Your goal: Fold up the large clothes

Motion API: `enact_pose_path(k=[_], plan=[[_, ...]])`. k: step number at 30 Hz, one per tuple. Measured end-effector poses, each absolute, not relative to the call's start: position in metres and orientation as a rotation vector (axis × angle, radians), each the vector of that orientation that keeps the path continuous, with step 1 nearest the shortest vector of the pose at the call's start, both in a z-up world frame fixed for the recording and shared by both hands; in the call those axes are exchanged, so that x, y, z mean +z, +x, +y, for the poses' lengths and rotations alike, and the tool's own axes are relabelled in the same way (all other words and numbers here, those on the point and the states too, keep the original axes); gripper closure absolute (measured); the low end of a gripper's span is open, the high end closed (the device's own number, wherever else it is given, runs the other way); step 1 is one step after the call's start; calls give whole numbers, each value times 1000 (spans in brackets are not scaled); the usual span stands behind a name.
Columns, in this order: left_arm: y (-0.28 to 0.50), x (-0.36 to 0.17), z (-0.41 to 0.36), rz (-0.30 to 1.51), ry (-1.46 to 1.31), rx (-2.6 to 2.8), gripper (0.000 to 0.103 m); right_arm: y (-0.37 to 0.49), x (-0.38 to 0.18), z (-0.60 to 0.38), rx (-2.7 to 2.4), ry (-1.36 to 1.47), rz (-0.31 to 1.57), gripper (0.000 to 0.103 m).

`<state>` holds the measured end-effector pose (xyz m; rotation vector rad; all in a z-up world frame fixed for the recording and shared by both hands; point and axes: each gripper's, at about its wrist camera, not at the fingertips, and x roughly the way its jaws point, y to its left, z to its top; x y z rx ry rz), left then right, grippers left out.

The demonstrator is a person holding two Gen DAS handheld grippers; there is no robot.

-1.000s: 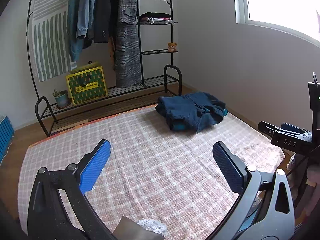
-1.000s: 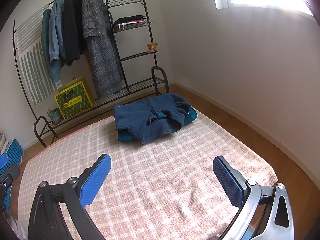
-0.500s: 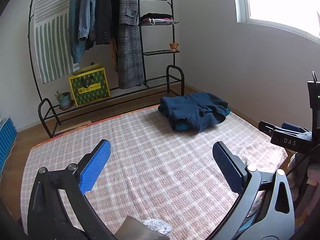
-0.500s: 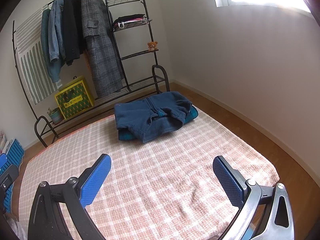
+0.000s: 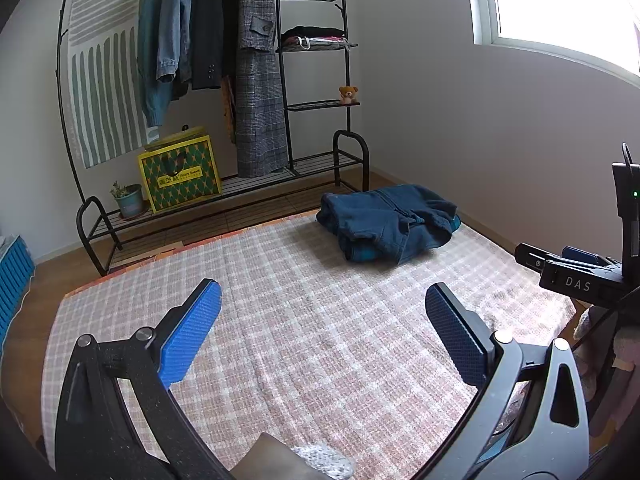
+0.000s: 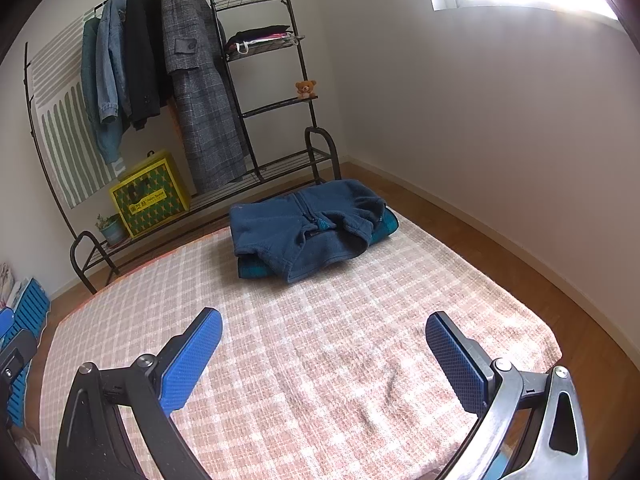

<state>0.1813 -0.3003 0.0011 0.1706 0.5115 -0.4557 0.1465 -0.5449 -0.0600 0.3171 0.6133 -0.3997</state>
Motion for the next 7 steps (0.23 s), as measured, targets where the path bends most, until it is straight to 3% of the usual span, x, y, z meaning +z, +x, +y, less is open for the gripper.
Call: enact_pose_path(k=[7], plan=[[180, 1, -298, 505, 171, -453, 0, 146, -61, -547, -400, 323, 613, 0]])
